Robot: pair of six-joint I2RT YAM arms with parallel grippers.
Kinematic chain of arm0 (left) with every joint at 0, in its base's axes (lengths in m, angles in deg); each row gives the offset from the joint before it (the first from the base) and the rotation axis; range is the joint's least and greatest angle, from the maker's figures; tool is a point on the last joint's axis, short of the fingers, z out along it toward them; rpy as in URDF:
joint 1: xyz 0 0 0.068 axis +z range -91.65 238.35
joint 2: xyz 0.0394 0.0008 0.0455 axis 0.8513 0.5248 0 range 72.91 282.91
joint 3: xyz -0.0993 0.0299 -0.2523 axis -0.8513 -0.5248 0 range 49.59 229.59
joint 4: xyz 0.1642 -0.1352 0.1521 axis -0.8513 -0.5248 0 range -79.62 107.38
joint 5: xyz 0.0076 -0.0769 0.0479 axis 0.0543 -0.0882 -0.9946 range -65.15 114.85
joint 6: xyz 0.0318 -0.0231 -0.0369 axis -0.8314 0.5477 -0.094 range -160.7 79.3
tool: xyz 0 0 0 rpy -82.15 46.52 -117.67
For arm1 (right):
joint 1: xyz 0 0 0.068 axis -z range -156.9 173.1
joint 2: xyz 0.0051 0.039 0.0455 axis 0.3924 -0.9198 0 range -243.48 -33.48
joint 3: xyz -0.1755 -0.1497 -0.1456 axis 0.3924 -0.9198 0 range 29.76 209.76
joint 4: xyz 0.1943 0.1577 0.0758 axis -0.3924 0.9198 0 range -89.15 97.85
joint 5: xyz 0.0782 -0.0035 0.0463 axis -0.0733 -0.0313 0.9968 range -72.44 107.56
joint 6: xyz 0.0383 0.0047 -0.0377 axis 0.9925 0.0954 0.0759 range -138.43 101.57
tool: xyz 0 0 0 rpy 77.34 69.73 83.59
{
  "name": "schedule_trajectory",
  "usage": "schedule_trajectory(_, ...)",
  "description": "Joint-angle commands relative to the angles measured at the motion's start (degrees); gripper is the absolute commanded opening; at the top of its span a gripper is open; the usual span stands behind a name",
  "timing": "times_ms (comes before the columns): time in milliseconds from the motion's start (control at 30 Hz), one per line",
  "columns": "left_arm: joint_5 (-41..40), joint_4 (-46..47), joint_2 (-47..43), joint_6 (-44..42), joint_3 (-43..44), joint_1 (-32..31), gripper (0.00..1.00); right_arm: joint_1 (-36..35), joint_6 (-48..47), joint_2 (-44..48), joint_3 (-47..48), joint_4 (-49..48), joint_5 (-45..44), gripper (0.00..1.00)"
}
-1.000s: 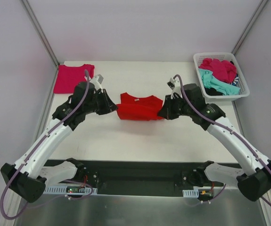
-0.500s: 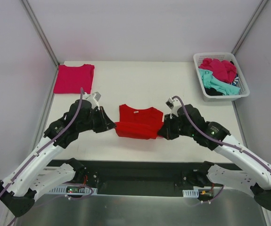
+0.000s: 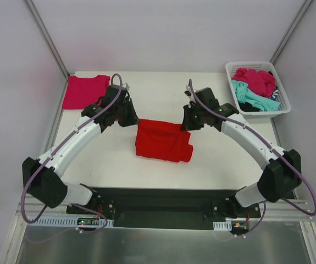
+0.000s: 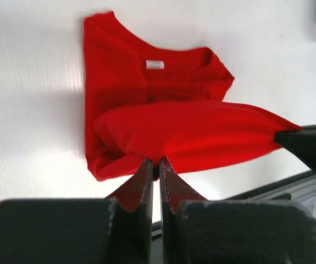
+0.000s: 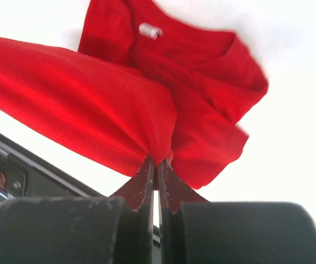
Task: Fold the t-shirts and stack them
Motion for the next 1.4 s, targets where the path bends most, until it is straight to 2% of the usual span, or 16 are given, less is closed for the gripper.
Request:
schedule_trajectory(0,2.25,3.77,6.21,-4.84,5.99,5.45,0.0,5.77,-4.71,-2.49,5.81,-0.05,4.66,0.01)
schedule_trajectory(133,3.92,3.77,15.25,-7.48,10.74,8.09,0.0,9.9,-8.31,-8.8,8.8,1.18,7.21,0.01)
schedule_trajectory(400,7.0,6.05,29.94,-7.49,14.62,9.85,0.0,10.7,-7.26,-16.9,8.98,-2.33,9.85,0.01)
schedule_trajectory(533,7.88,10.79,32.42,-5.29,12.25,9.77,0.0,10.62,-6.56,-20.51,8.72,-4.35,9.86,0.01)
schedule_trajectory(667,7.35,11.68,34.17,-4.76,11.72,9.85,0.0,10.79,-6.9,-22.53,9.6,-5.23,8.8,0.01)
schedule_trajectory(800,5.33,11.94,36.45,-5.64,13.03,10.2,0.0,11.41,-7.52,-24.9,11.35,-5.67,8.36,0.01)
schedule_trajectory(1067,6.21,11.86,41.9,-6.78,18.04,11.26,0.0,11.76,-8.84,-30.09,15.05,-8.12,7.31,0.01)
schedule_trajectory(1167,5.86,11.86,44.1,-7.48,19.88,11.26,0.33,11.76,-9.1,-29.74,14.52,-11.12,5.46,0.04)
schedule_trajectory(1200,5.77,11.94,44.54,-7.66,20.33,11.26,0.43,11.76,-9.28,-29.22,13.39,-12.17,5.46,0.1)
schedule_trajectory(1267,4.28,11.86,44.02,-8.1,21.12,11.26,0.49,11.76,-9.89,-27.55,12.06,-15.51,5.72,0.15)
schedule_trajectory(1333,3.14,11.94,42.53,-9.06,22.0,11.26,0.59,11.67,-10.77,-26.67,11.71,-16.48,4.68,0.24)
schedule_trajectory(1367,2.61,11.77,41.83,-9.41,22.87,11.26,0.62,11.67,-11.03,-26.32,11.79,-16.49,4.41,0.25)
